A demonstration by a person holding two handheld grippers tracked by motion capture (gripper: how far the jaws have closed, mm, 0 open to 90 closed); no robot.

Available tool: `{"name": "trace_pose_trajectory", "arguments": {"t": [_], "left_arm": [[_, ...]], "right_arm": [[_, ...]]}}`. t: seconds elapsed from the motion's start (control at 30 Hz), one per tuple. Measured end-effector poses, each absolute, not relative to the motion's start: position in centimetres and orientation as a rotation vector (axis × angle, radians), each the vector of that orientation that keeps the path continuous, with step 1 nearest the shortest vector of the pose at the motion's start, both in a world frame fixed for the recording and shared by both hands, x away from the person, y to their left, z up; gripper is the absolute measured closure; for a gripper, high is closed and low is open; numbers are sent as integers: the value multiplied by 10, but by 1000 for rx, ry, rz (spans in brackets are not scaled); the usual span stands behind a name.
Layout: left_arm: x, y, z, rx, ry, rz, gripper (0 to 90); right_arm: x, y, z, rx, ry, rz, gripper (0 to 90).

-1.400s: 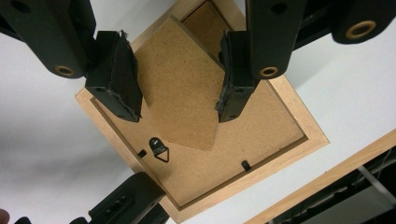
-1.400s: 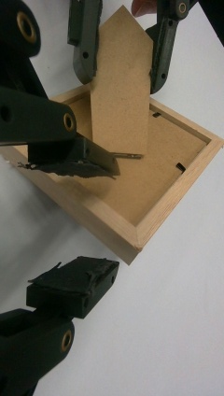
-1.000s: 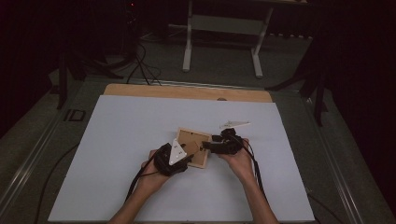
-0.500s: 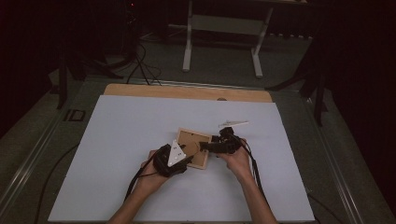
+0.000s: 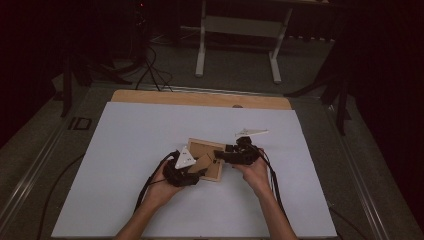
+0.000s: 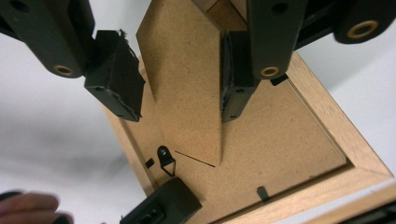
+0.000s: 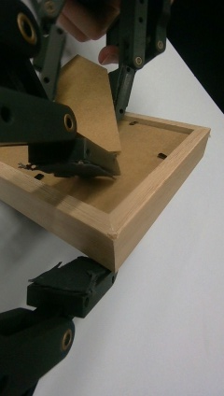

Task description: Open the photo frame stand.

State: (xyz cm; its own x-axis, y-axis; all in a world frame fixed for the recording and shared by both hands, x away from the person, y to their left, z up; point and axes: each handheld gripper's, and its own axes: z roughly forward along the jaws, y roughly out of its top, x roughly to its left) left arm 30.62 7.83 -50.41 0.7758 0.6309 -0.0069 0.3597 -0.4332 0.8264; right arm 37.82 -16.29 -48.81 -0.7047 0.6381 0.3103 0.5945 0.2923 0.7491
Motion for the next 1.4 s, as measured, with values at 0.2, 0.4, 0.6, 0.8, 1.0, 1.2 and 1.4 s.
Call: {"name": "trace_pose_trajectory", "arguments": {"t": [0.2,0.4,0.6,0.8,1.0,1.2,1.4], "left_arm": [[313,86,-502,2058,791,244,588],[313,83,-500,2100,787,265,604],[317,80,-500,2119,798,300,616],[319,76,-502,2130,809,317,643],[318,72,-502,2146,795,377,650],[318,73,-502,2155,785,368,658],[311,73,-500,2142,758,370,604]], "right_arm": [[375,-161,-486,1136,2478,1395,481],[372,-159,-483,1102,2465,1388,490],[368,-159,-477,1059,2428,1378,527],[363,-160,-469,1014,2404,1396,554],[358,-156,-465,974,2386,1363,555],[352,-153,-464,940,2385,1339,556],[346,-154,-463,915,2405,1349,544]]}}
